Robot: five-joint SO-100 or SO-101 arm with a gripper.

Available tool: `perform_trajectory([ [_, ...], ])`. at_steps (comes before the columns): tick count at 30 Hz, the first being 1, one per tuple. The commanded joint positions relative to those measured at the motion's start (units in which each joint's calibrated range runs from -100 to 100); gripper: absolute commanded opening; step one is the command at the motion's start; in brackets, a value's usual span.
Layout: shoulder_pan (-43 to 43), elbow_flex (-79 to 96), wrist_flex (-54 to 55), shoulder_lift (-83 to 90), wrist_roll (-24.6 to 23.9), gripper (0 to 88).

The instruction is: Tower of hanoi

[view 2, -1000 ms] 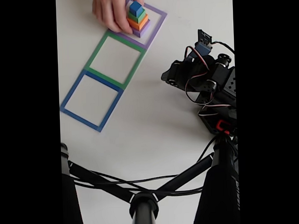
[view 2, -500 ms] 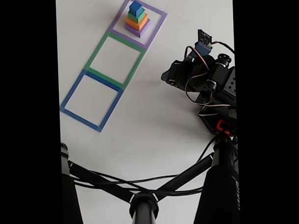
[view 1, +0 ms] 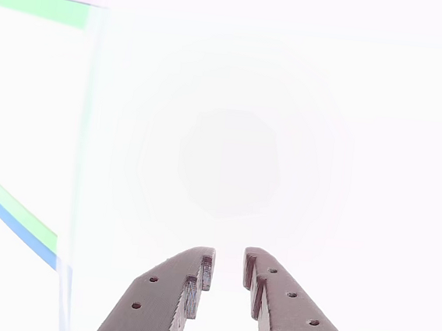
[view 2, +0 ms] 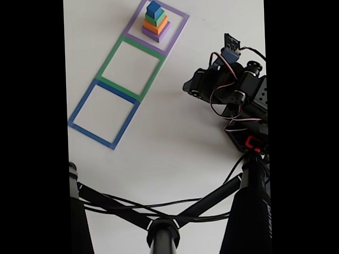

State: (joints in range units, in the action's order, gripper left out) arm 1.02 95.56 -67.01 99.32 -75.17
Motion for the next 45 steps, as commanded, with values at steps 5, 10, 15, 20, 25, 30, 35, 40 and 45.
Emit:
perform_trajectory([
  [5, -0.6, -0.5, -0.9, 0.6, -0.3, 0.2],
  [10, -0.6, -0.5, -0.9, 0.6, -0.3, 0.2],
  [15, -0.6, -0.5, -0.9, 0.6, -0.3, 0.2],
  [20, -0.6, -0.5, -0.9, 0.6, -0.3, 0.2],
  [25, -0.6, -0.5, -0.9, 0.6, -0.3, 0.2],
  [30, -0.6, -0.5, -1.1, 0.6, 0.2, 0.2],
  [35, -1.4, -0.5, -1.1, 0.6, 1.0, 0.2],
  [40, -2.0, -1.4, -4.9, 0.6, -1.7, 0.1],
  [45, -0.9, -5.7, -3.6, -1.8, 3.4, 0.1],
])
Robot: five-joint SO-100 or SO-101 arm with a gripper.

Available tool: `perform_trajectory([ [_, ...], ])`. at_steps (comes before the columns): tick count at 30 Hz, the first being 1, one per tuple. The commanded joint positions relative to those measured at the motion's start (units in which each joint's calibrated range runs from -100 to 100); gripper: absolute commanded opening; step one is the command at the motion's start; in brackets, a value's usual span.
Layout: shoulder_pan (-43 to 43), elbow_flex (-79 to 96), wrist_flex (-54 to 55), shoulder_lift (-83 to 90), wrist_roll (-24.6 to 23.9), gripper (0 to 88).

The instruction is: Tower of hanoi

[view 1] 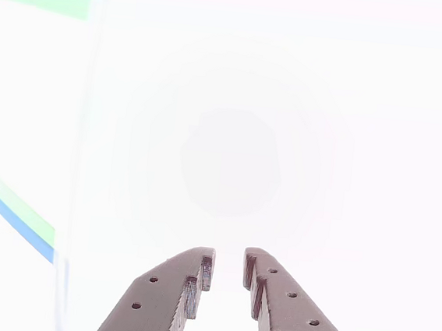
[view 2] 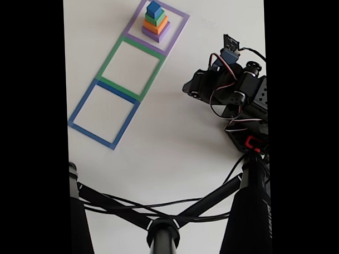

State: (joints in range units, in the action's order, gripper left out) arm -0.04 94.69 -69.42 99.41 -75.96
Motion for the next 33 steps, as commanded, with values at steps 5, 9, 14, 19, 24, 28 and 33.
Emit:
perform_trajectory([
  [5, 0.2, -20.5, 0.0, -13.8, 17.4, 0.1],
  [9, 0.7, -36.9, 0.7, -27.3, 25.3, 0.1],
  [14, 1.7, -52.6, 4.8, -36.9, 37.5, 0.1],
  [19, 2.2, -62.0, 13.3, -41.2, 54.9, 0.1],
  [24, 0.7, -64.4, 28.4, -42.2, 74.9, 0.0],
  [28, -1.0, -71.1, 27.4, -45.4, 85.2, 0.6],
  [33, -3.1, -73.9, 27.3, -46.9, 110.0, 0.7],
])
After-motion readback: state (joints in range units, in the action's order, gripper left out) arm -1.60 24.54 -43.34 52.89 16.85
